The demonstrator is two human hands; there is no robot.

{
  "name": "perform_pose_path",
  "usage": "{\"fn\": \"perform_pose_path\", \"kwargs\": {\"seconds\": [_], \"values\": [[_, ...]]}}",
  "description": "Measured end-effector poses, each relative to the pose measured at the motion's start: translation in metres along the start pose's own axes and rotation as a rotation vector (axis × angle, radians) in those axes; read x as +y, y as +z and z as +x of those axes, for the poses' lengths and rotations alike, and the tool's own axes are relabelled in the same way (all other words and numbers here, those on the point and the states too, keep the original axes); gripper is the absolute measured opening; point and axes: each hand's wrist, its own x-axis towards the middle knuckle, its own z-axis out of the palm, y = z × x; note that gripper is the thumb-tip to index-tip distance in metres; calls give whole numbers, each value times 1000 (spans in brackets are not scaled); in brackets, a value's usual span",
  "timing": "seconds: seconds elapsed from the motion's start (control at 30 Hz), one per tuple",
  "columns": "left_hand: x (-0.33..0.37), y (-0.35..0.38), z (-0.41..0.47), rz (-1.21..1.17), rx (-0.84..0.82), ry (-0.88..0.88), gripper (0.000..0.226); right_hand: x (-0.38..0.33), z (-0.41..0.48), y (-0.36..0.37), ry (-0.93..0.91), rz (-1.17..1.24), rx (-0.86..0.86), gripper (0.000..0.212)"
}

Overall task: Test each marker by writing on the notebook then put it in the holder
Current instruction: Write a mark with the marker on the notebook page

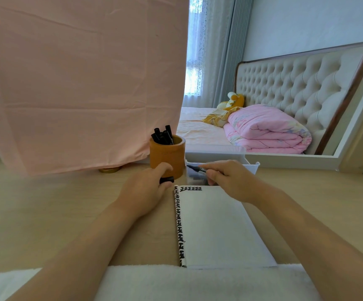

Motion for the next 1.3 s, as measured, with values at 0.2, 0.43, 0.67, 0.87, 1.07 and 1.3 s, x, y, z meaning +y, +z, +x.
{"fn": "perform_pose_path", "kwargs": {"seconds": [0.2, 0.43, 0.67, 0.87, 1.07, 1.3], "values": [[-10, 10, 2, 40, -53, -88, 20, -8, -2, -7, 27, 225, -14, 31], [-9, 16, 4, -8, -77, -84, 36, -8, -2, -18, 71, 505, -27, 53], [15, 20, 3, -121, -214, -67, 54, -1, -7, -14, 71, 659, 0, 4], [19, 20, 1, -158, -266, -65, 51, 16, -8, 6, 155, 631, 123, 11], [19, 23, 2, -140, -265, -86, 55, 28, -7, 25, 218, 410, 254, 18], [17, 25, 1, -138, -260, -99, 59, 36, -4, 32, 224, 349, 253, 33]]}}
